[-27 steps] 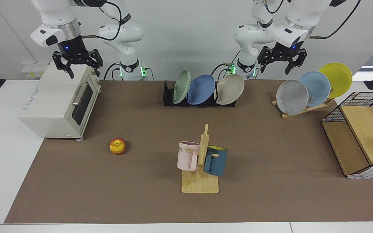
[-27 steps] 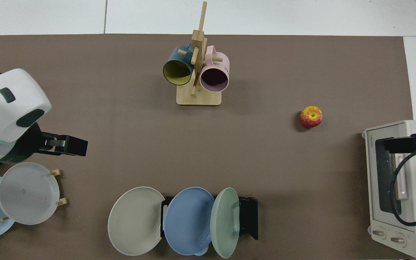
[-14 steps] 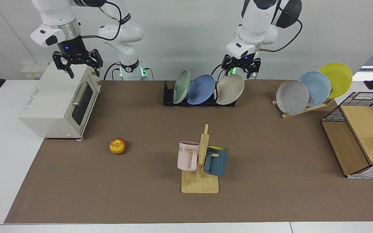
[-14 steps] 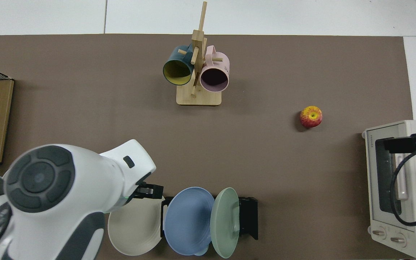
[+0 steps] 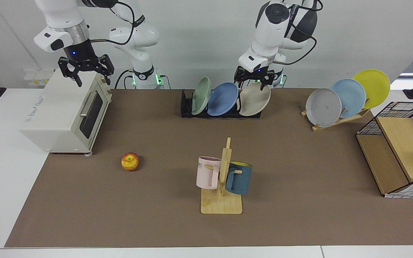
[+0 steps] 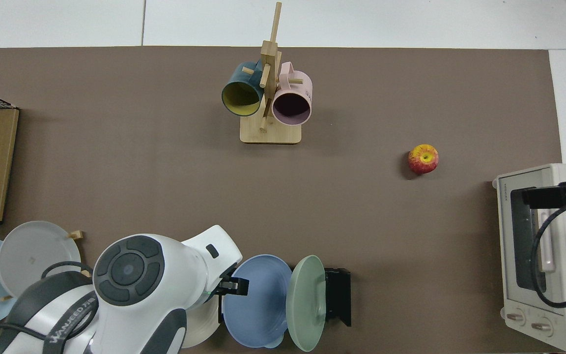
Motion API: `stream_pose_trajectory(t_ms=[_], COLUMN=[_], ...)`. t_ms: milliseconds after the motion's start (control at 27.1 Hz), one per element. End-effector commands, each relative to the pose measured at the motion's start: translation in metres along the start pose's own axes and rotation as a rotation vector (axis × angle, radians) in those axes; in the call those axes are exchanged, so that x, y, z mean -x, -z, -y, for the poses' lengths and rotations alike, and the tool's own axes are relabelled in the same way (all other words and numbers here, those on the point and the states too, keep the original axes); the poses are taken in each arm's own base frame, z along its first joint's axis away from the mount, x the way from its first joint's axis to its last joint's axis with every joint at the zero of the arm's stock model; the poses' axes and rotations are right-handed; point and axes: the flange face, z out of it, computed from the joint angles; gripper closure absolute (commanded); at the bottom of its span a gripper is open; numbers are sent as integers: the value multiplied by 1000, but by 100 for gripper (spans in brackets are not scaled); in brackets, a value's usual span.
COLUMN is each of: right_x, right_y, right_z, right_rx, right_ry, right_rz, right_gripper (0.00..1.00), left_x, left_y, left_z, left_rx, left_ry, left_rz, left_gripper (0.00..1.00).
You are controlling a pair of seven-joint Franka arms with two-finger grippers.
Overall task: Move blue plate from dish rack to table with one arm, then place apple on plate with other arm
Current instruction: 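Reach the left gripper down to the blue plate in the dish rack, then grasp the blue plate rim and lift it out of the rack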
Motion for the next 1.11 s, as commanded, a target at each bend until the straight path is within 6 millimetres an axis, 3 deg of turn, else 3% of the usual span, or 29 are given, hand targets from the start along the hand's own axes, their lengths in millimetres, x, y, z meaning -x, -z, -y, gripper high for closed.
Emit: stream_pose_trajectory(t_ms=[0, 185, 332, 443, 554, 628, 775, 923, 1071], right_x=[3, 3, 3, 3, 3, 3, 3, 3, 3], right_y=[0, 0, 0, 0, 0, 0, 0, 0, 0], right_z=[-1, -1, -1, -1, -1, -1, -1, -2, -1], right_rx=[-5, -5, -5, -5, -5, -5, -5, -5, -5], right_ry=[24, 24, 24, 24, 24, 24, 24, 22, 24], right_rz=[3, 2, 3, 2, 2, 3, 3, 2, 2], right_gripper=[0, 0, 0, 0, 0, 0, 0, 0, 0], left_x=[13, 22, 28, 33, 32, 27, 20, 21, 16], left_y=[-36, -50, -60, -67, -66, -68, -58, -37, 6], left_z=[-11, -18, -25, -27, -25, -24, -25, -24, -17], left_rx=[17, 17, 6, -5, -4, -4, -3, -13, -65], left_ry=[-10, -29, -48, -55, -54, -55, -52, -54, -56], left_rz=[-30, -16, -6, 6, 9, 13, 3, -6, 1], left_gripper=[2, 9, 25, 47, 87, 100, 100, 100, 100])
